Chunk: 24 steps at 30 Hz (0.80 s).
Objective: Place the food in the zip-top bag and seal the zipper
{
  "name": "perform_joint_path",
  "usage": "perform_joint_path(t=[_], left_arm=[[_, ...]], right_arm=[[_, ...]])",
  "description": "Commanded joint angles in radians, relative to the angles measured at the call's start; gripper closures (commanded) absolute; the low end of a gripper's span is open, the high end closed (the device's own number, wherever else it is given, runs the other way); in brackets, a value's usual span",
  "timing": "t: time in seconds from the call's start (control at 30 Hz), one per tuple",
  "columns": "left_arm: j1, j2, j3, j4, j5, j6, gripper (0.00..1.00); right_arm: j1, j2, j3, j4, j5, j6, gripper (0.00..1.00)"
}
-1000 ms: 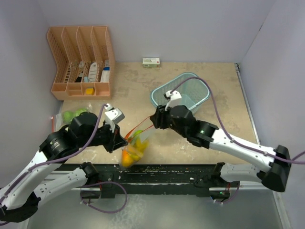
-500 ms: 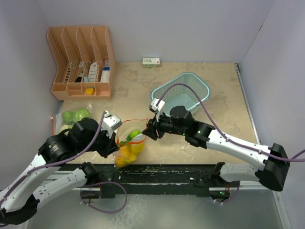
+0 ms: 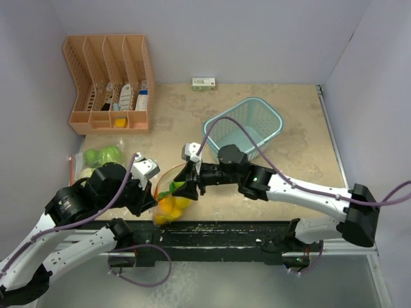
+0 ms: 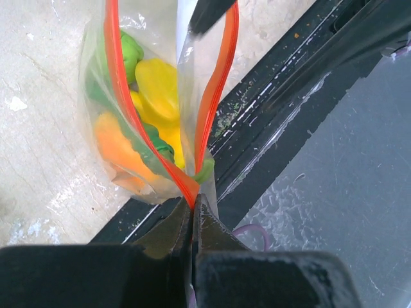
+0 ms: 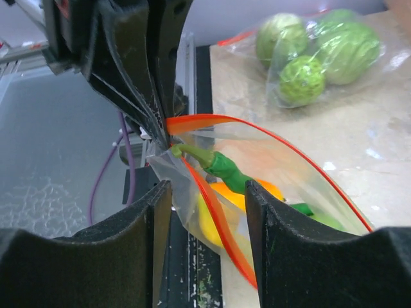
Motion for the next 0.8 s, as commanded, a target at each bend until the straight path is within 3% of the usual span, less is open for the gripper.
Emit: perform_joint_path(t=[0.0, 0.27, 0.5, 0.77], left_arm=[[-0.004, -0.028, 0.053, 0.016, 0.020, -0.001, 1.00], [-0.004, -0.042, 0.042, 0.014, 0.021, 0.006, 1.00], [-0.004, -0.054, 0.036, 0.017, 0.008, 0.007, 1.00], [-0.002, -0.042, 0.013, 0.025, 0.007, 0.007, 1.00]], right_arm=[[0.044, 0.106, 0.042, 0.093, -0.001, -0.029, 0.48], [0.050, 0.239, 0.077, 0.114, 0.118, -0.093, 0.39], [0.064, 0.332, 0.071, 0.209, -0.023, -0.133, 0.36], [0.082, 0.412, 0.083, 0.359, -0.137, -0.069, 0.37]])
